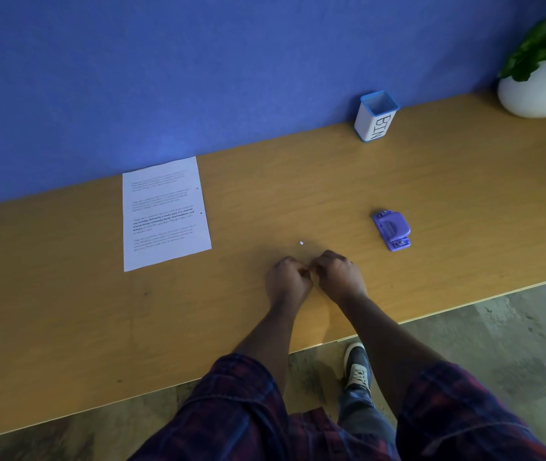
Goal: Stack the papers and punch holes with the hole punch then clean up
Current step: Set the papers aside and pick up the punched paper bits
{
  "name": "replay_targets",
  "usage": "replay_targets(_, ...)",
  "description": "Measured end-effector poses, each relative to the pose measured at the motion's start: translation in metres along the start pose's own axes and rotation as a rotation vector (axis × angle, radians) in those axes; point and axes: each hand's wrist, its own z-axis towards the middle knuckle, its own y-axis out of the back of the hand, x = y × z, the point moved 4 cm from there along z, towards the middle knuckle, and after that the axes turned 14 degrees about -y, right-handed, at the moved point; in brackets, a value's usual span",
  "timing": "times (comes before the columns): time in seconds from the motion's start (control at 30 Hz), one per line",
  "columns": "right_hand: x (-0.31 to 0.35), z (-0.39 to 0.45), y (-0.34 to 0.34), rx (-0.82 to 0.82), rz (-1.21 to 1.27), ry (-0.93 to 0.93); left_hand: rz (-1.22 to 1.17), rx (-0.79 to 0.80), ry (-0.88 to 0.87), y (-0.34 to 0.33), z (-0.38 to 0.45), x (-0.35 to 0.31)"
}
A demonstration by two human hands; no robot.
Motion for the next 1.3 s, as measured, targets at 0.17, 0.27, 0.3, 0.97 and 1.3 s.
replay_targets(0.17, -0.002, -0.002, 0.0, -0.047, -0.009, 0.005, 0.025, 0.017, -0.066, -0.002, 0.004, -0.001)
replay_targets(0.27, -0.002, -0.002, 0.001, -0.044, -0.009, 0.024, 0.001, 0.042, -0.066, -0.001, 0.007, -0.001)
replay_targets(0.3, -0.003, -0.002, 0.001, -0.04, -0.008, 0.028, -0.008, 0.058, -0.06, -0.001, 0.008, 0.001)
replay_targets(0.97, 0.002, -0.002, -0.003, -0.034, -0.149, 0.182, -0.212, 0.149, -0.024, 0.009, 0.021, 0.02)
replay_targets(1.3, 0.011, 0.005, -0.017, 0.056, -0.312, 0.151, -0.275, 0.229, 0.074, 0.011, 0.026, 0.027)
